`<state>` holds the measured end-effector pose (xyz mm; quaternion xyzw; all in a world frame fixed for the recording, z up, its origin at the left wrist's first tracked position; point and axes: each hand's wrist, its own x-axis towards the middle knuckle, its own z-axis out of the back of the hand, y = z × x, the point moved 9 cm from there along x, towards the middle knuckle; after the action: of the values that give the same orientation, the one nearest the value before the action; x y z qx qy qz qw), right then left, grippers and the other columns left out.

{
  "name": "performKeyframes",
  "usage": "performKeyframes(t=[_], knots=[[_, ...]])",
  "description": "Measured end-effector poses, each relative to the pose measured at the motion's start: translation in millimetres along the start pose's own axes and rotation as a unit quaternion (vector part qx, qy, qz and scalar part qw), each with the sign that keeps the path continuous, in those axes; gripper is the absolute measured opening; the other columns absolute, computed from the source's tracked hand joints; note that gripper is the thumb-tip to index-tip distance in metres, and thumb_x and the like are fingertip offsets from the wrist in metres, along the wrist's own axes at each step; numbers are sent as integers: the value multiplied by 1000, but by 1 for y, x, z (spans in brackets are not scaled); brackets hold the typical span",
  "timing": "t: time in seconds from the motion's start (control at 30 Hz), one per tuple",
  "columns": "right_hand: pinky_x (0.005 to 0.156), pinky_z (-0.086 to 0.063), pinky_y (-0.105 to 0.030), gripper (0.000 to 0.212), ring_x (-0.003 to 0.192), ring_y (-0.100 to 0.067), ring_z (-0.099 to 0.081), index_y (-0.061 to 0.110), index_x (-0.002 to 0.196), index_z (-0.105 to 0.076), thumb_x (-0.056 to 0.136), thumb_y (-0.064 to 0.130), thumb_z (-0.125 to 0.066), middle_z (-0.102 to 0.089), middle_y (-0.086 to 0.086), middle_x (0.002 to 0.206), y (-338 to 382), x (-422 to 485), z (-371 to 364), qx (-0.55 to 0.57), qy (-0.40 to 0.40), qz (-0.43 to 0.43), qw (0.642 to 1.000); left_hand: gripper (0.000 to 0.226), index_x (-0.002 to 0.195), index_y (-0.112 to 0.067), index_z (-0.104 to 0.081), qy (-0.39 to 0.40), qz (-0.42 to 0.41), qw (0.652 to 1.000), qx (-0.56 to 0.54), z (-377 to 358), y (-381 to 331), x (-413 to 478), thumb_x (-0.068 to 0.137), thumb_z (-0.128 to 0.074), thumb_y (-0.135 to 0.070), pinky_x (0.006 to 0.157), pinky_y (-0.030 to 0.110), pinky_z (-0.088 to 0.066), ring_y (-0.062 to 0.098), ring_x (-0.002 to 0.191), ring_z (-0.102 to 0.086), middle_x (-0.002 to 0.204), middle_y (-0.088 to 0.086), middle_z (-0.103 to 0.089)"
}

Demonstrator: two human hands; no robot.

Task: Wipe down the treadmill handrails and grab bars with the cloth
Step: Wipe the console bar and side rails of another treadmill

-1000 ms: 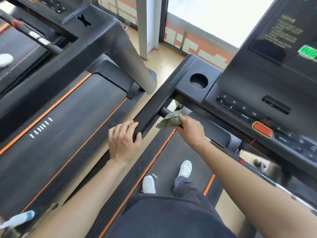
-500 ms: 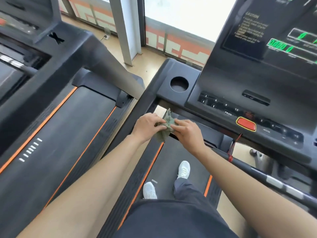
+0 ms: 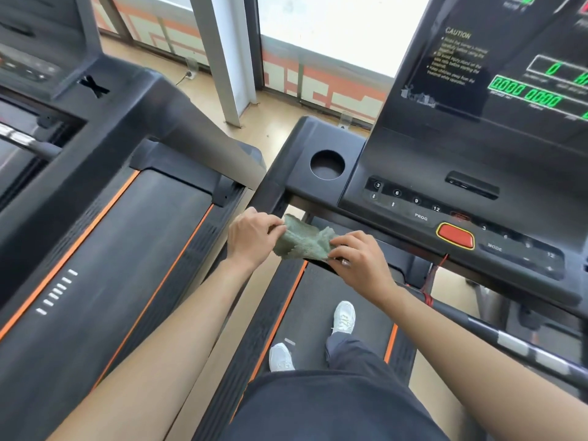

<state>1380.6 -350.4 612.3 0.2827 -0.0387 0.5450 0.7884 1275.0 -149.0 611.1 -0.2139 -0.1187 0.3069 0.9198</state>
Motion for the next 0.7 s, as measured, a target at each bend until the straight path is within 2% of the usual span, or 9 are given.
performKeyframes(t=[0.1,0.2,0.27,0.33,0.37,0.43,0.5,0.6,0.7], knots=[[75,-36,-28,22,81,-21,-54,19,63,-65,76,23,-82,-66,6,85,-1,-9,2,-27,46,13,998,8,85,-25,-79,-24,-36,998,42,1,4,0,81,-82,-31,68,36,-49,21,80,-54,80,-5,-67],[66,-38,-32,32,72,-20,-48,18,58,-58,81,31,-76,-57,5,72,4,-3,17,-25,4,-34,999,18,92,-23,-75,-41,-54,996,58,6,6,0,77,-84,-28,71,36,-45,19,85,-49,88,-3,-56],[65,-39,-32,30,73,-20,-50,16,63,-61,85,33,-72,-58,3,76,11,13,19,-5,-31,-71,997,27,102,-23,-72,-48,-85,993,59,11,1,2,77,-81,-23,74,35,-45,20,89,-47,94,-2,-54],[71,-46,-34,23,83,-21,-55,15,78,-67,88,35,-70,-63,2,88,14,38,7,29,-22,-119,992,35,108,-23,-72,-16,-153,987,55,8,-11,5,75,-81,-19,78,38,-47,21,97,-51,102,-2,-60],[76,-50,-36,22,90,-21,-58,16,89,-70,89,38,-70,-65,3,97,13,50,-4,41,3,-147,988,38,110,-23,-72,21,-187,980,62,1,-17,6,74,-83,-20,82,40,-48,22,104,-55,108,-3,-64],[87,-51,-38,35,106,-20,-59,18,113,-68,91,45,-67,-65,3,116,7,67,-36,38,93,-202,974,46,116,-26,-73,108,-227,963,95,-18,-18,7,71,-87,-25,96,43,-47,26,120,-59,120,-3,-71],[92,-50,-38,50,119,-23,-58,22,130,-61,92,55,-61,-64,0,128,-2,70,-67,25,201,-243,949,44,115,-28,-75,159,-241,948,134,-33,-15,7,73,-87,-31,106,45,-42,26,128,-58,119,-5,-74],[84,-48,-37,47,115,-29,-60,29,125,-64,92,61,-56,-68,-5,121,-6,55,-95,20,312,-259,914,36,109,-26,-77,149,-263,942,146,-37,-13,6,75,-84,-34,110,44,-38,25,130,-59,112,-8,-76],[71,-45,-35,35,101,-29,-64,29,107,-68,93,58,-55,-71,-4,103,1,43,-89,-3,296,-220,929,33,105,-26,-78,133,-283,937,156,-36,-16,5,75,-85,-36,111,41,-40,21,126,-62,110,-10,-77]])
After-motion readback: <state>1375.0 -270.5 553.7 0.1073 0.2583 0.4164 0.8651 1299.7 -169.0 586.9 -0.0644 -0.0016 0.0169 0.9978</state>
